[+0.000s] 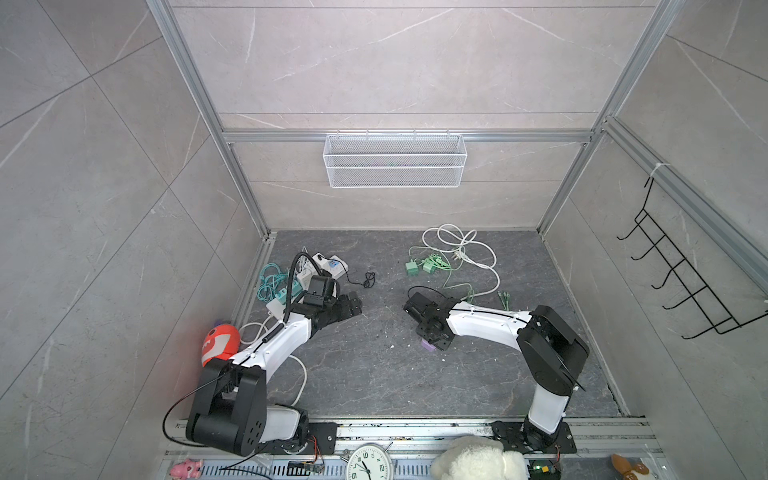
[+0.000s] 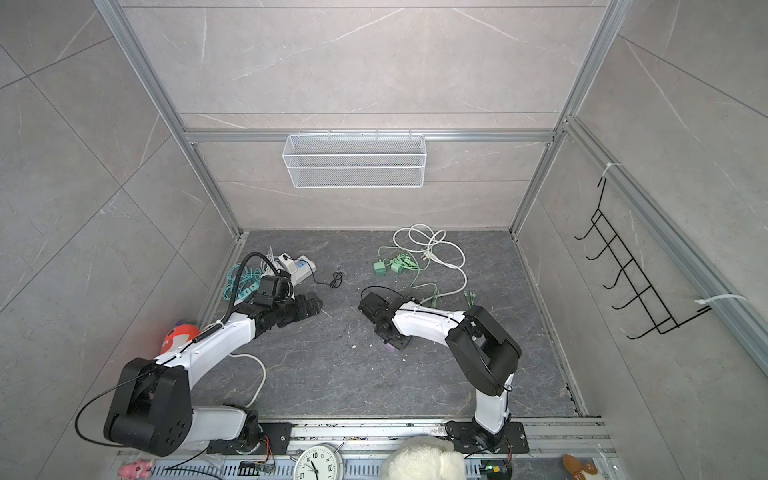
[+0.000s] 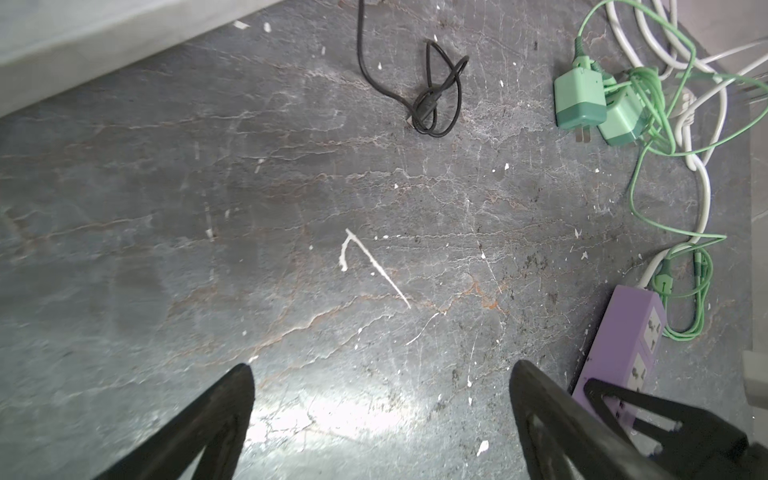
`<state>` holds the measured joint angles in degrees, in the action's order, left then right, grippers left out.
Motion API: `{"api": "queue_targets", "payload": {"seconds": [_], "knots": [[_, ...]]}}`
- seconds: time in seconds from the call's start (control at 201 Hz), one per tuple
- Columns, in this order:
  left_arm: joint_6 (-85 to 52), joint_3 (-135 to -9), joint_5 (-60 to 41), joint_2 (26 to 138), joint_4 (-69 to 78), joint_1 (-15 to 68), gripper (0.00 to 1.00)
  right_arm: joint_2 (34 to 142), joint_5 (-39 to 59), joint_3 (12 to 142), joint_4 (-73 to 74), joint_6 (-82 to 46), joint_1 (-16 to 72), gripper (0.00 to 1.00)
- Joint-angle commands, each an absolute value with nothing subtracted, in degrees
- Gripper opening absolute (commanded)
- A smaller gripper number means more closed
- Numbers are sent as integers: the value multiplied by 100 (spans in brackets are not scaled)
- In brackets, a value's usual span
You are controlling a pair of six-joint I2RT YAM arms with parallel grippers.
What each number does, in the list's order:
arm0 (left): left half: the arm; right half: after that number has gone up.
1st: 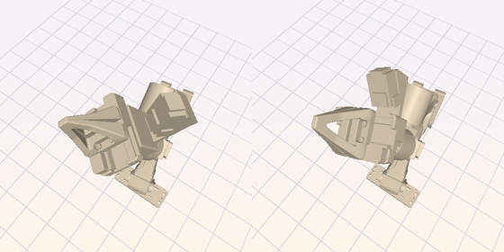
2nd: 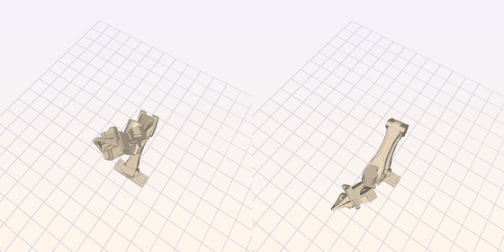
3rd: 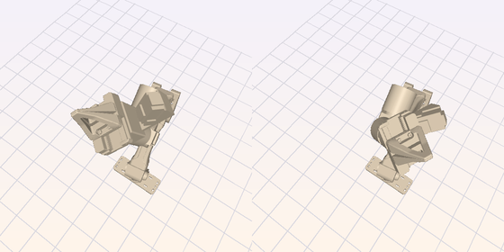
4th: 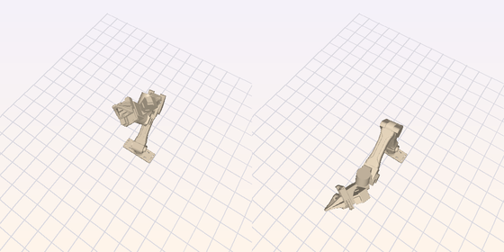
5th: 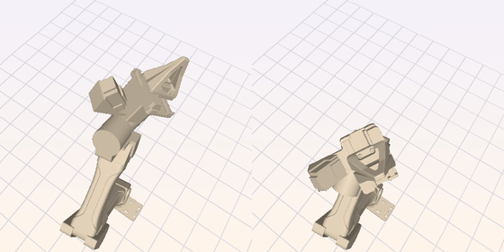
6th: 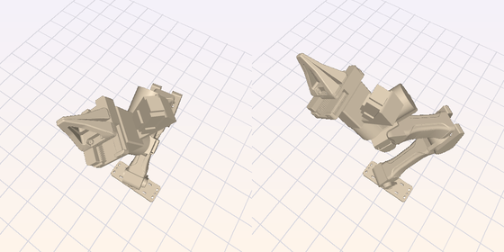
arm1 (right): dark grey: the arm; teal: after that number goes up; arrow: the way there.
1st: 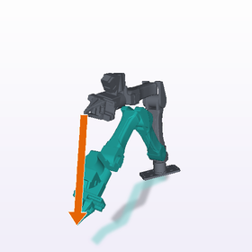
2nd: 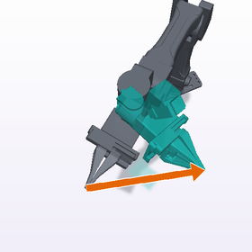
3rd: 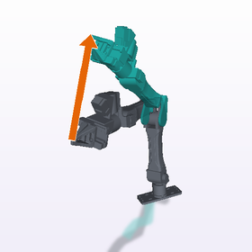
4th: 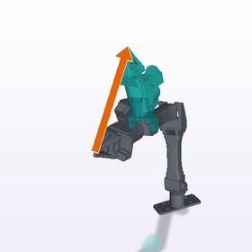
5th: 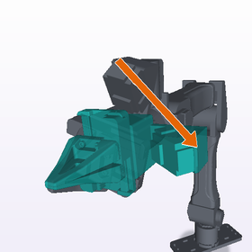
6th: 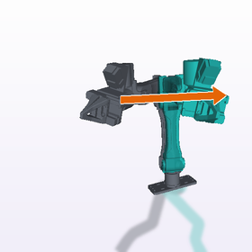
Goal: Insert the plug
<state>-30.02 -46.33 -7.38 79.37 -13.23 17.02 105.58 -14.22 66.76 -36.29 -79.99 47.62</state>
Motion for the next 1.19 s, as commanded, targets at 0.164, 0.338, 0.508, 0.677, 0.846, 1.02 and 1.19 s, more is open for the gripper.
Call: {"api": "queue_targets", "payload": {"seconds": [0.164, 0.338, 0.508, 0.677, 0.846, 1.02, 1.19], "knots": [[-2864, -5714, -570, 9037, -630, 2031, 99, 10368, -879, 6833, -3747, -7759, 4778, 66], [-2700, -6599, -522, 9949, -617, 2357, 99, 10215, -1064, 6826, -4010, -7274, 4524, 71], [-2733, -7851, -264, 10891, -1093, 2743, 98, 9880, -1334, 6785, -4191, -6681, 4212, 71], [-3015, -9244, 29, 11887, -1727, 3076, 95, 9545, -1747, 6906, -4601, -6268, 4149, 70], [-3445, -10577, 109, 12880, -2358, 3210, 87, 9038, -1907, 6582, -4640, -5970, 3837, 68], [-3663, -11223, 321, 13403, -2617, 3310, 86, 8762, -1693, 6305, -4461, -5517, 3508, 68], [-3717, -11666, 464, 13836, -2845, 3333, 85, 8695, -1495, 6120, -4208, -5306, 3392, 67]]}}
